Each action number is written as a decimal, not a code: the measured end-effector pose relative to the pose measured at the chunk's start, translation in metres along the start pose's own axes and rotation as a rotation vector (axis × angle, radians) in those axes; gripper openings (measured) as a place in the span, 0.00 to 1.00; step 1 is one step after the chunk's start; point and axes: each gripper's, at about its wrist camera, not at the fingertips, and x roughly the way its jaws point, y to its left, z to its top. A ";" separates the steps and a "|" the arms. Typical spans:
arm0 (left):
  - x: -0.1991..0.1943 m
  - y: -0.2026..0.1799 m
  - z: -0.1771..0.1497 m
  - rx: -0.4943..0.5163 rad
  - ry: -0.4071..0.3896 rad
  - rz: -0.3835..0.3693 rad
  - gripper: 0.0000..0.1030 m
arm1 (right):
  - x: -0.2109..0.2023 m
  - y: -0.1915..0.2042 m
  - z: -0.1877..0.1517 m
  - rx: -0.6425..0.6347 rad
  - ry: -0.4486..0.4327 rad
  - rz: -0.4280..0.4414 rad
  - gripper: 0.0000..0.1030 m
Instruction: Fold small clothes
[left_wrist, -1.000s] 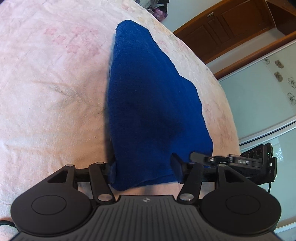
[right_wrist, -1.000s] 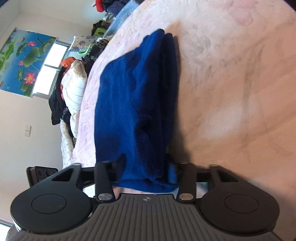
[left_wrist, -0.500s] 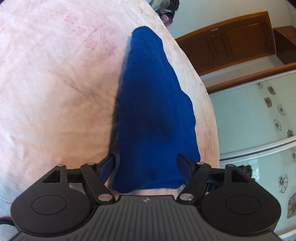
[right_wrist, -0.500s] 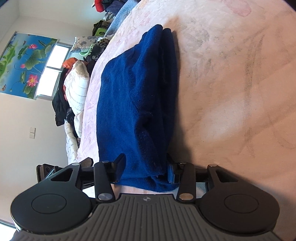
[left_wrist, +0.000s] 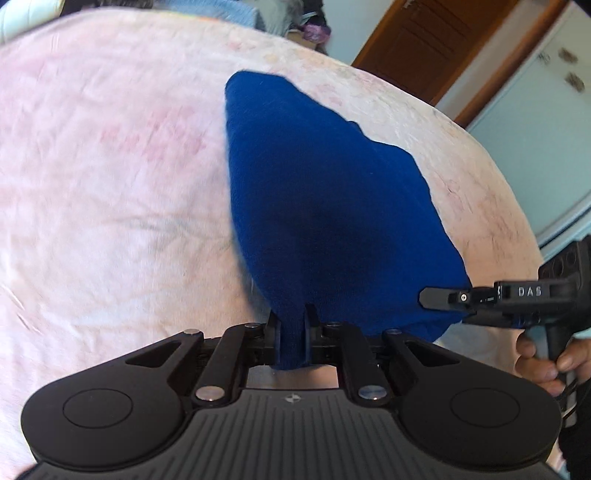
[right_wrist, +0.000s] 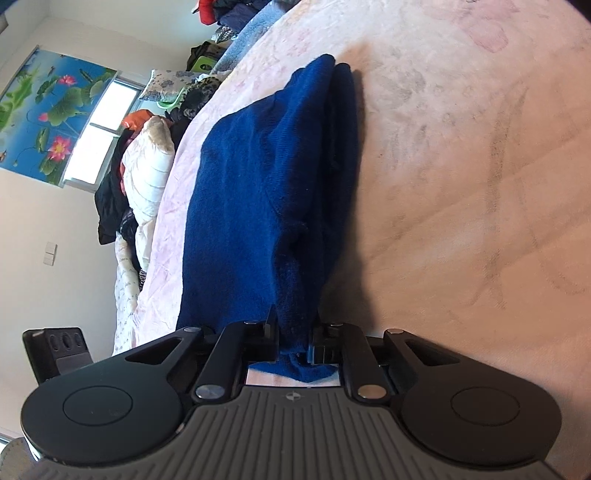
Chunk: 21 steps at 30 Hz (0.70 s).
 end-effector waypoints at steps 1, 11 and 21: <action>-0.002 -0.002 0.000 0.017 -0.004 0.010 0.09 | -0.002 0.001 -0.001 -0.002 -0.004 0.002 0.15; -0.010 -0.004 -0.004 0.030 -0.013 0.019 0.09 | -0.010 0.006 -0.009 0.015 0.003 0.022 0.15; -0.032 0.002 -0.013 -0.016 -0.009 -0.055 0.09 | -0.017 0.015 -0.017 0.022 0.017 0.050 0.15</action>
